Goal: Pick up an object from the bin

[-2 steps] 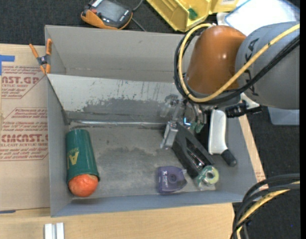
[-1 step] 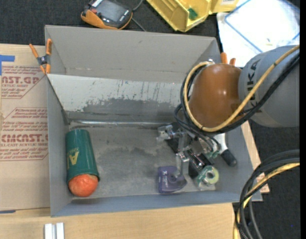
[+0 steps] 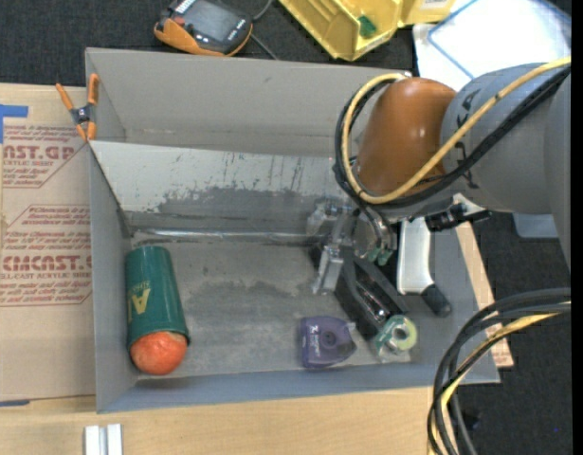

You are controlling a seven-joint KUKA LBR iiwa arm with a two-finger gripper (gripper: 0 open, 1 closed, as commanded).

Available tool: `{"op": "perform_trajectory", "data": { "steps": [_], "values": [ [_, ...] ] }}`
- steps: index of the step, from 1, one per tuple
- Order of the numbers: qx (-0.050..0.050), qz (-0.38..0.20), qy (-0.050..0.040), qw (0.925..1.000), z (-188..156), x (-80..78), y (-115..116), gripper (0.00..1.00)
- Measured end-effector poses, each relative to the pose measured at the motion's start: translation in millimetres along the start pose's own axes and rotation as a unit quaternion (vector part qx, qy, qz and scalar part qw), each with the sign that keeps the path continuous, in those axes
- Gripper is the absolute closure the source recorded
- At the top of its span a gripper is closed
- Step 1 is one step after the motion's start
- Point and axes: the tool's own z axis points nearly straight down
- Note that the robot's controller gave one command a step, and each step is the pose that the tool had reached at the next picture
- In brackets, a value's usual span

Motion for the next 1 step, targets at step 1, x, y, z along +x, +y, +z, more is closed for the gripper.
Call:
{"op": "perform_trajectory", "data": {
  "steps": [1],
  "values": [
    [0.001,-0.107,0.0066,0.9942,46.6,-8.7,-6.6,0.0]
  ]
}}
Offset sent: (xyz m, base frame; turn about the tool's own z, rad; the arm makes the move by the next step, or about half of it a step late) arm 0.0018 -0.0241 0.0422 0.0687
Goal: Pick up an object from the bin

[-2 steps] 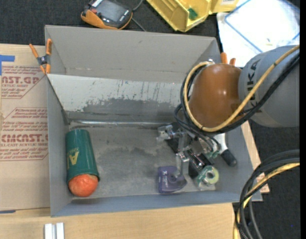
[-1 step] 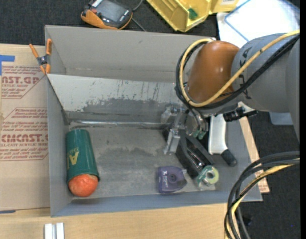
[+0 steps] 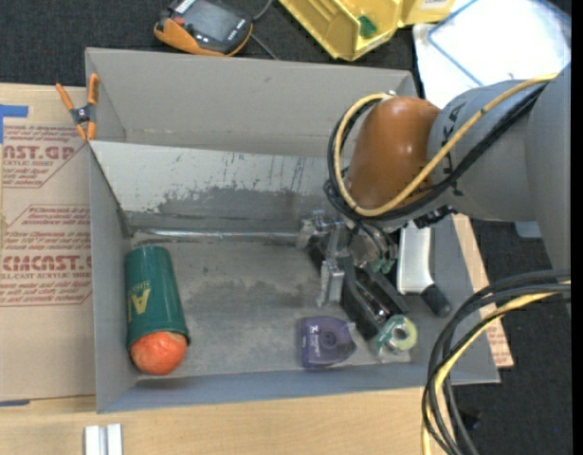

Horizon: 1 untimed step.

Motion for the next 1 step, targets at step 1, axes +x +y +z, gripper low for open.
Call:
{"op": "perform_trajectory", "data": {
  "steps": [1],
  "values": [
    [-0.001,0.046,-0.0062,0.9989,-53.4,4.7,-10.2,0.0]
  ]
}}
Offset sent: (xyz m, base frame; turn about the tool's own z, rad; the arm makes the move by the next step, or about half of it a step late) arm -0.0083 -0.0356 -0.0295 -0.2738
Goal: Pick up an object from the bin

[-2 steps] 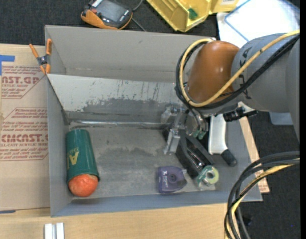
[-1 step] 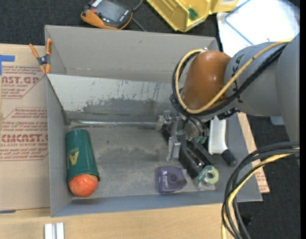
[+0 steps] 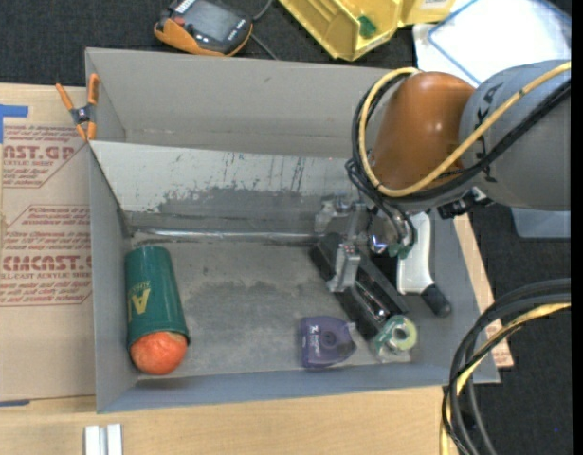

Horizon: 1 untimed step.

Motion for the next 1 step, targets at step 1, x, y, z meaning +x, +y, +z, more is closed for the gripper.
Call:
{"op": "perform_trajectory", "data": {
  "steps": [1],
  "values": [
    [0.0,-0.088,0.0033,0.9961,51.7,2.3,-15.3,0.0]
  ]
}}
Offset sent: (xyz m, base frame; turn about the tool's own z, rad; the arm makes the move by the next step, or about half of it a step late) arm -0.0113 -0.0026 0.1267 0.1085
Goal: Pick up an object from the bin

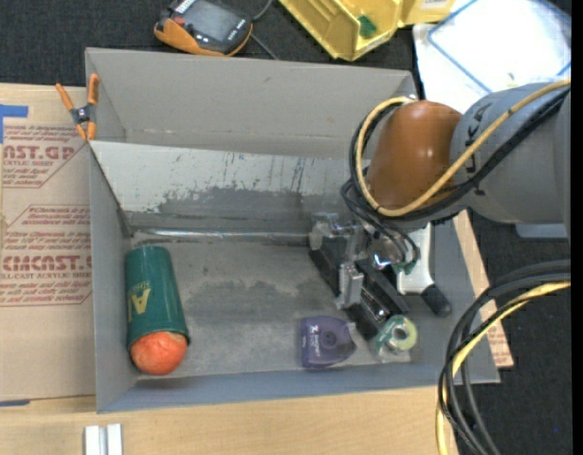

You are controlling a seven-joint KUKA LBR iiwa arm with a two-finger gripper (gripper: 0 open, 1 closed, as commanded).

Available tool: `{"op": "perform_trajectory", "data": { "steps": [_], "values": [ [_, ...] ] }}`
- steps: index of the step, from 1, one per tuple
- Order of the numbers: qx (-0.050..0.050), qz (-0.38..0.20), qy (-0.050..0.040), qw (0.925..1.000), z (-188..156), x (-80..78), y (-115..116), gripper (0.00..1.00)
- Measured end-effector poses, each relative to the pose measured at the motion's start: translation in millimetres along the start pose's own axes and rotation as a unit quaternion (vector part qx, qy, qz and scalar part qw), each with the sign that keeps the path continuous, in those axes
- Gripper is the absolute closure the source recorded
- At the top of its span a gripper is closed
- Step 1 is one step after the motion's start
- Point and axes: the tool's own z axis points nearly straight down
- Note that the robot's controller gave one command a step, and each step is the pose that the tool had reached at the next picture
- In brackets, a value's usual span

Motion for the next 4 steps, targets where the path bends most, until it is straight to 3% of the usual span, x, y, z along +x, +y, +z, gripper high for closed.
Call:
{"op": "perform_trajectory", "data": {
  "steps": [1,2,3,4],
  "values": [
    [-0.001,-0.075,0.0061,0.9972,-5.6,5.1,2.3,0.0],
    [-0.001,-0.165,0.0023,0.9864,-84.3,20.7,15.1,0.0],
    [-0.002,-0.148,0.0002,0.989,0.0,-12.2,-11.3,0.0],
    [0.001,-0.18,-0.0074,0.9836,-64.7,0.9,36.5,0.0]
  ]
}}
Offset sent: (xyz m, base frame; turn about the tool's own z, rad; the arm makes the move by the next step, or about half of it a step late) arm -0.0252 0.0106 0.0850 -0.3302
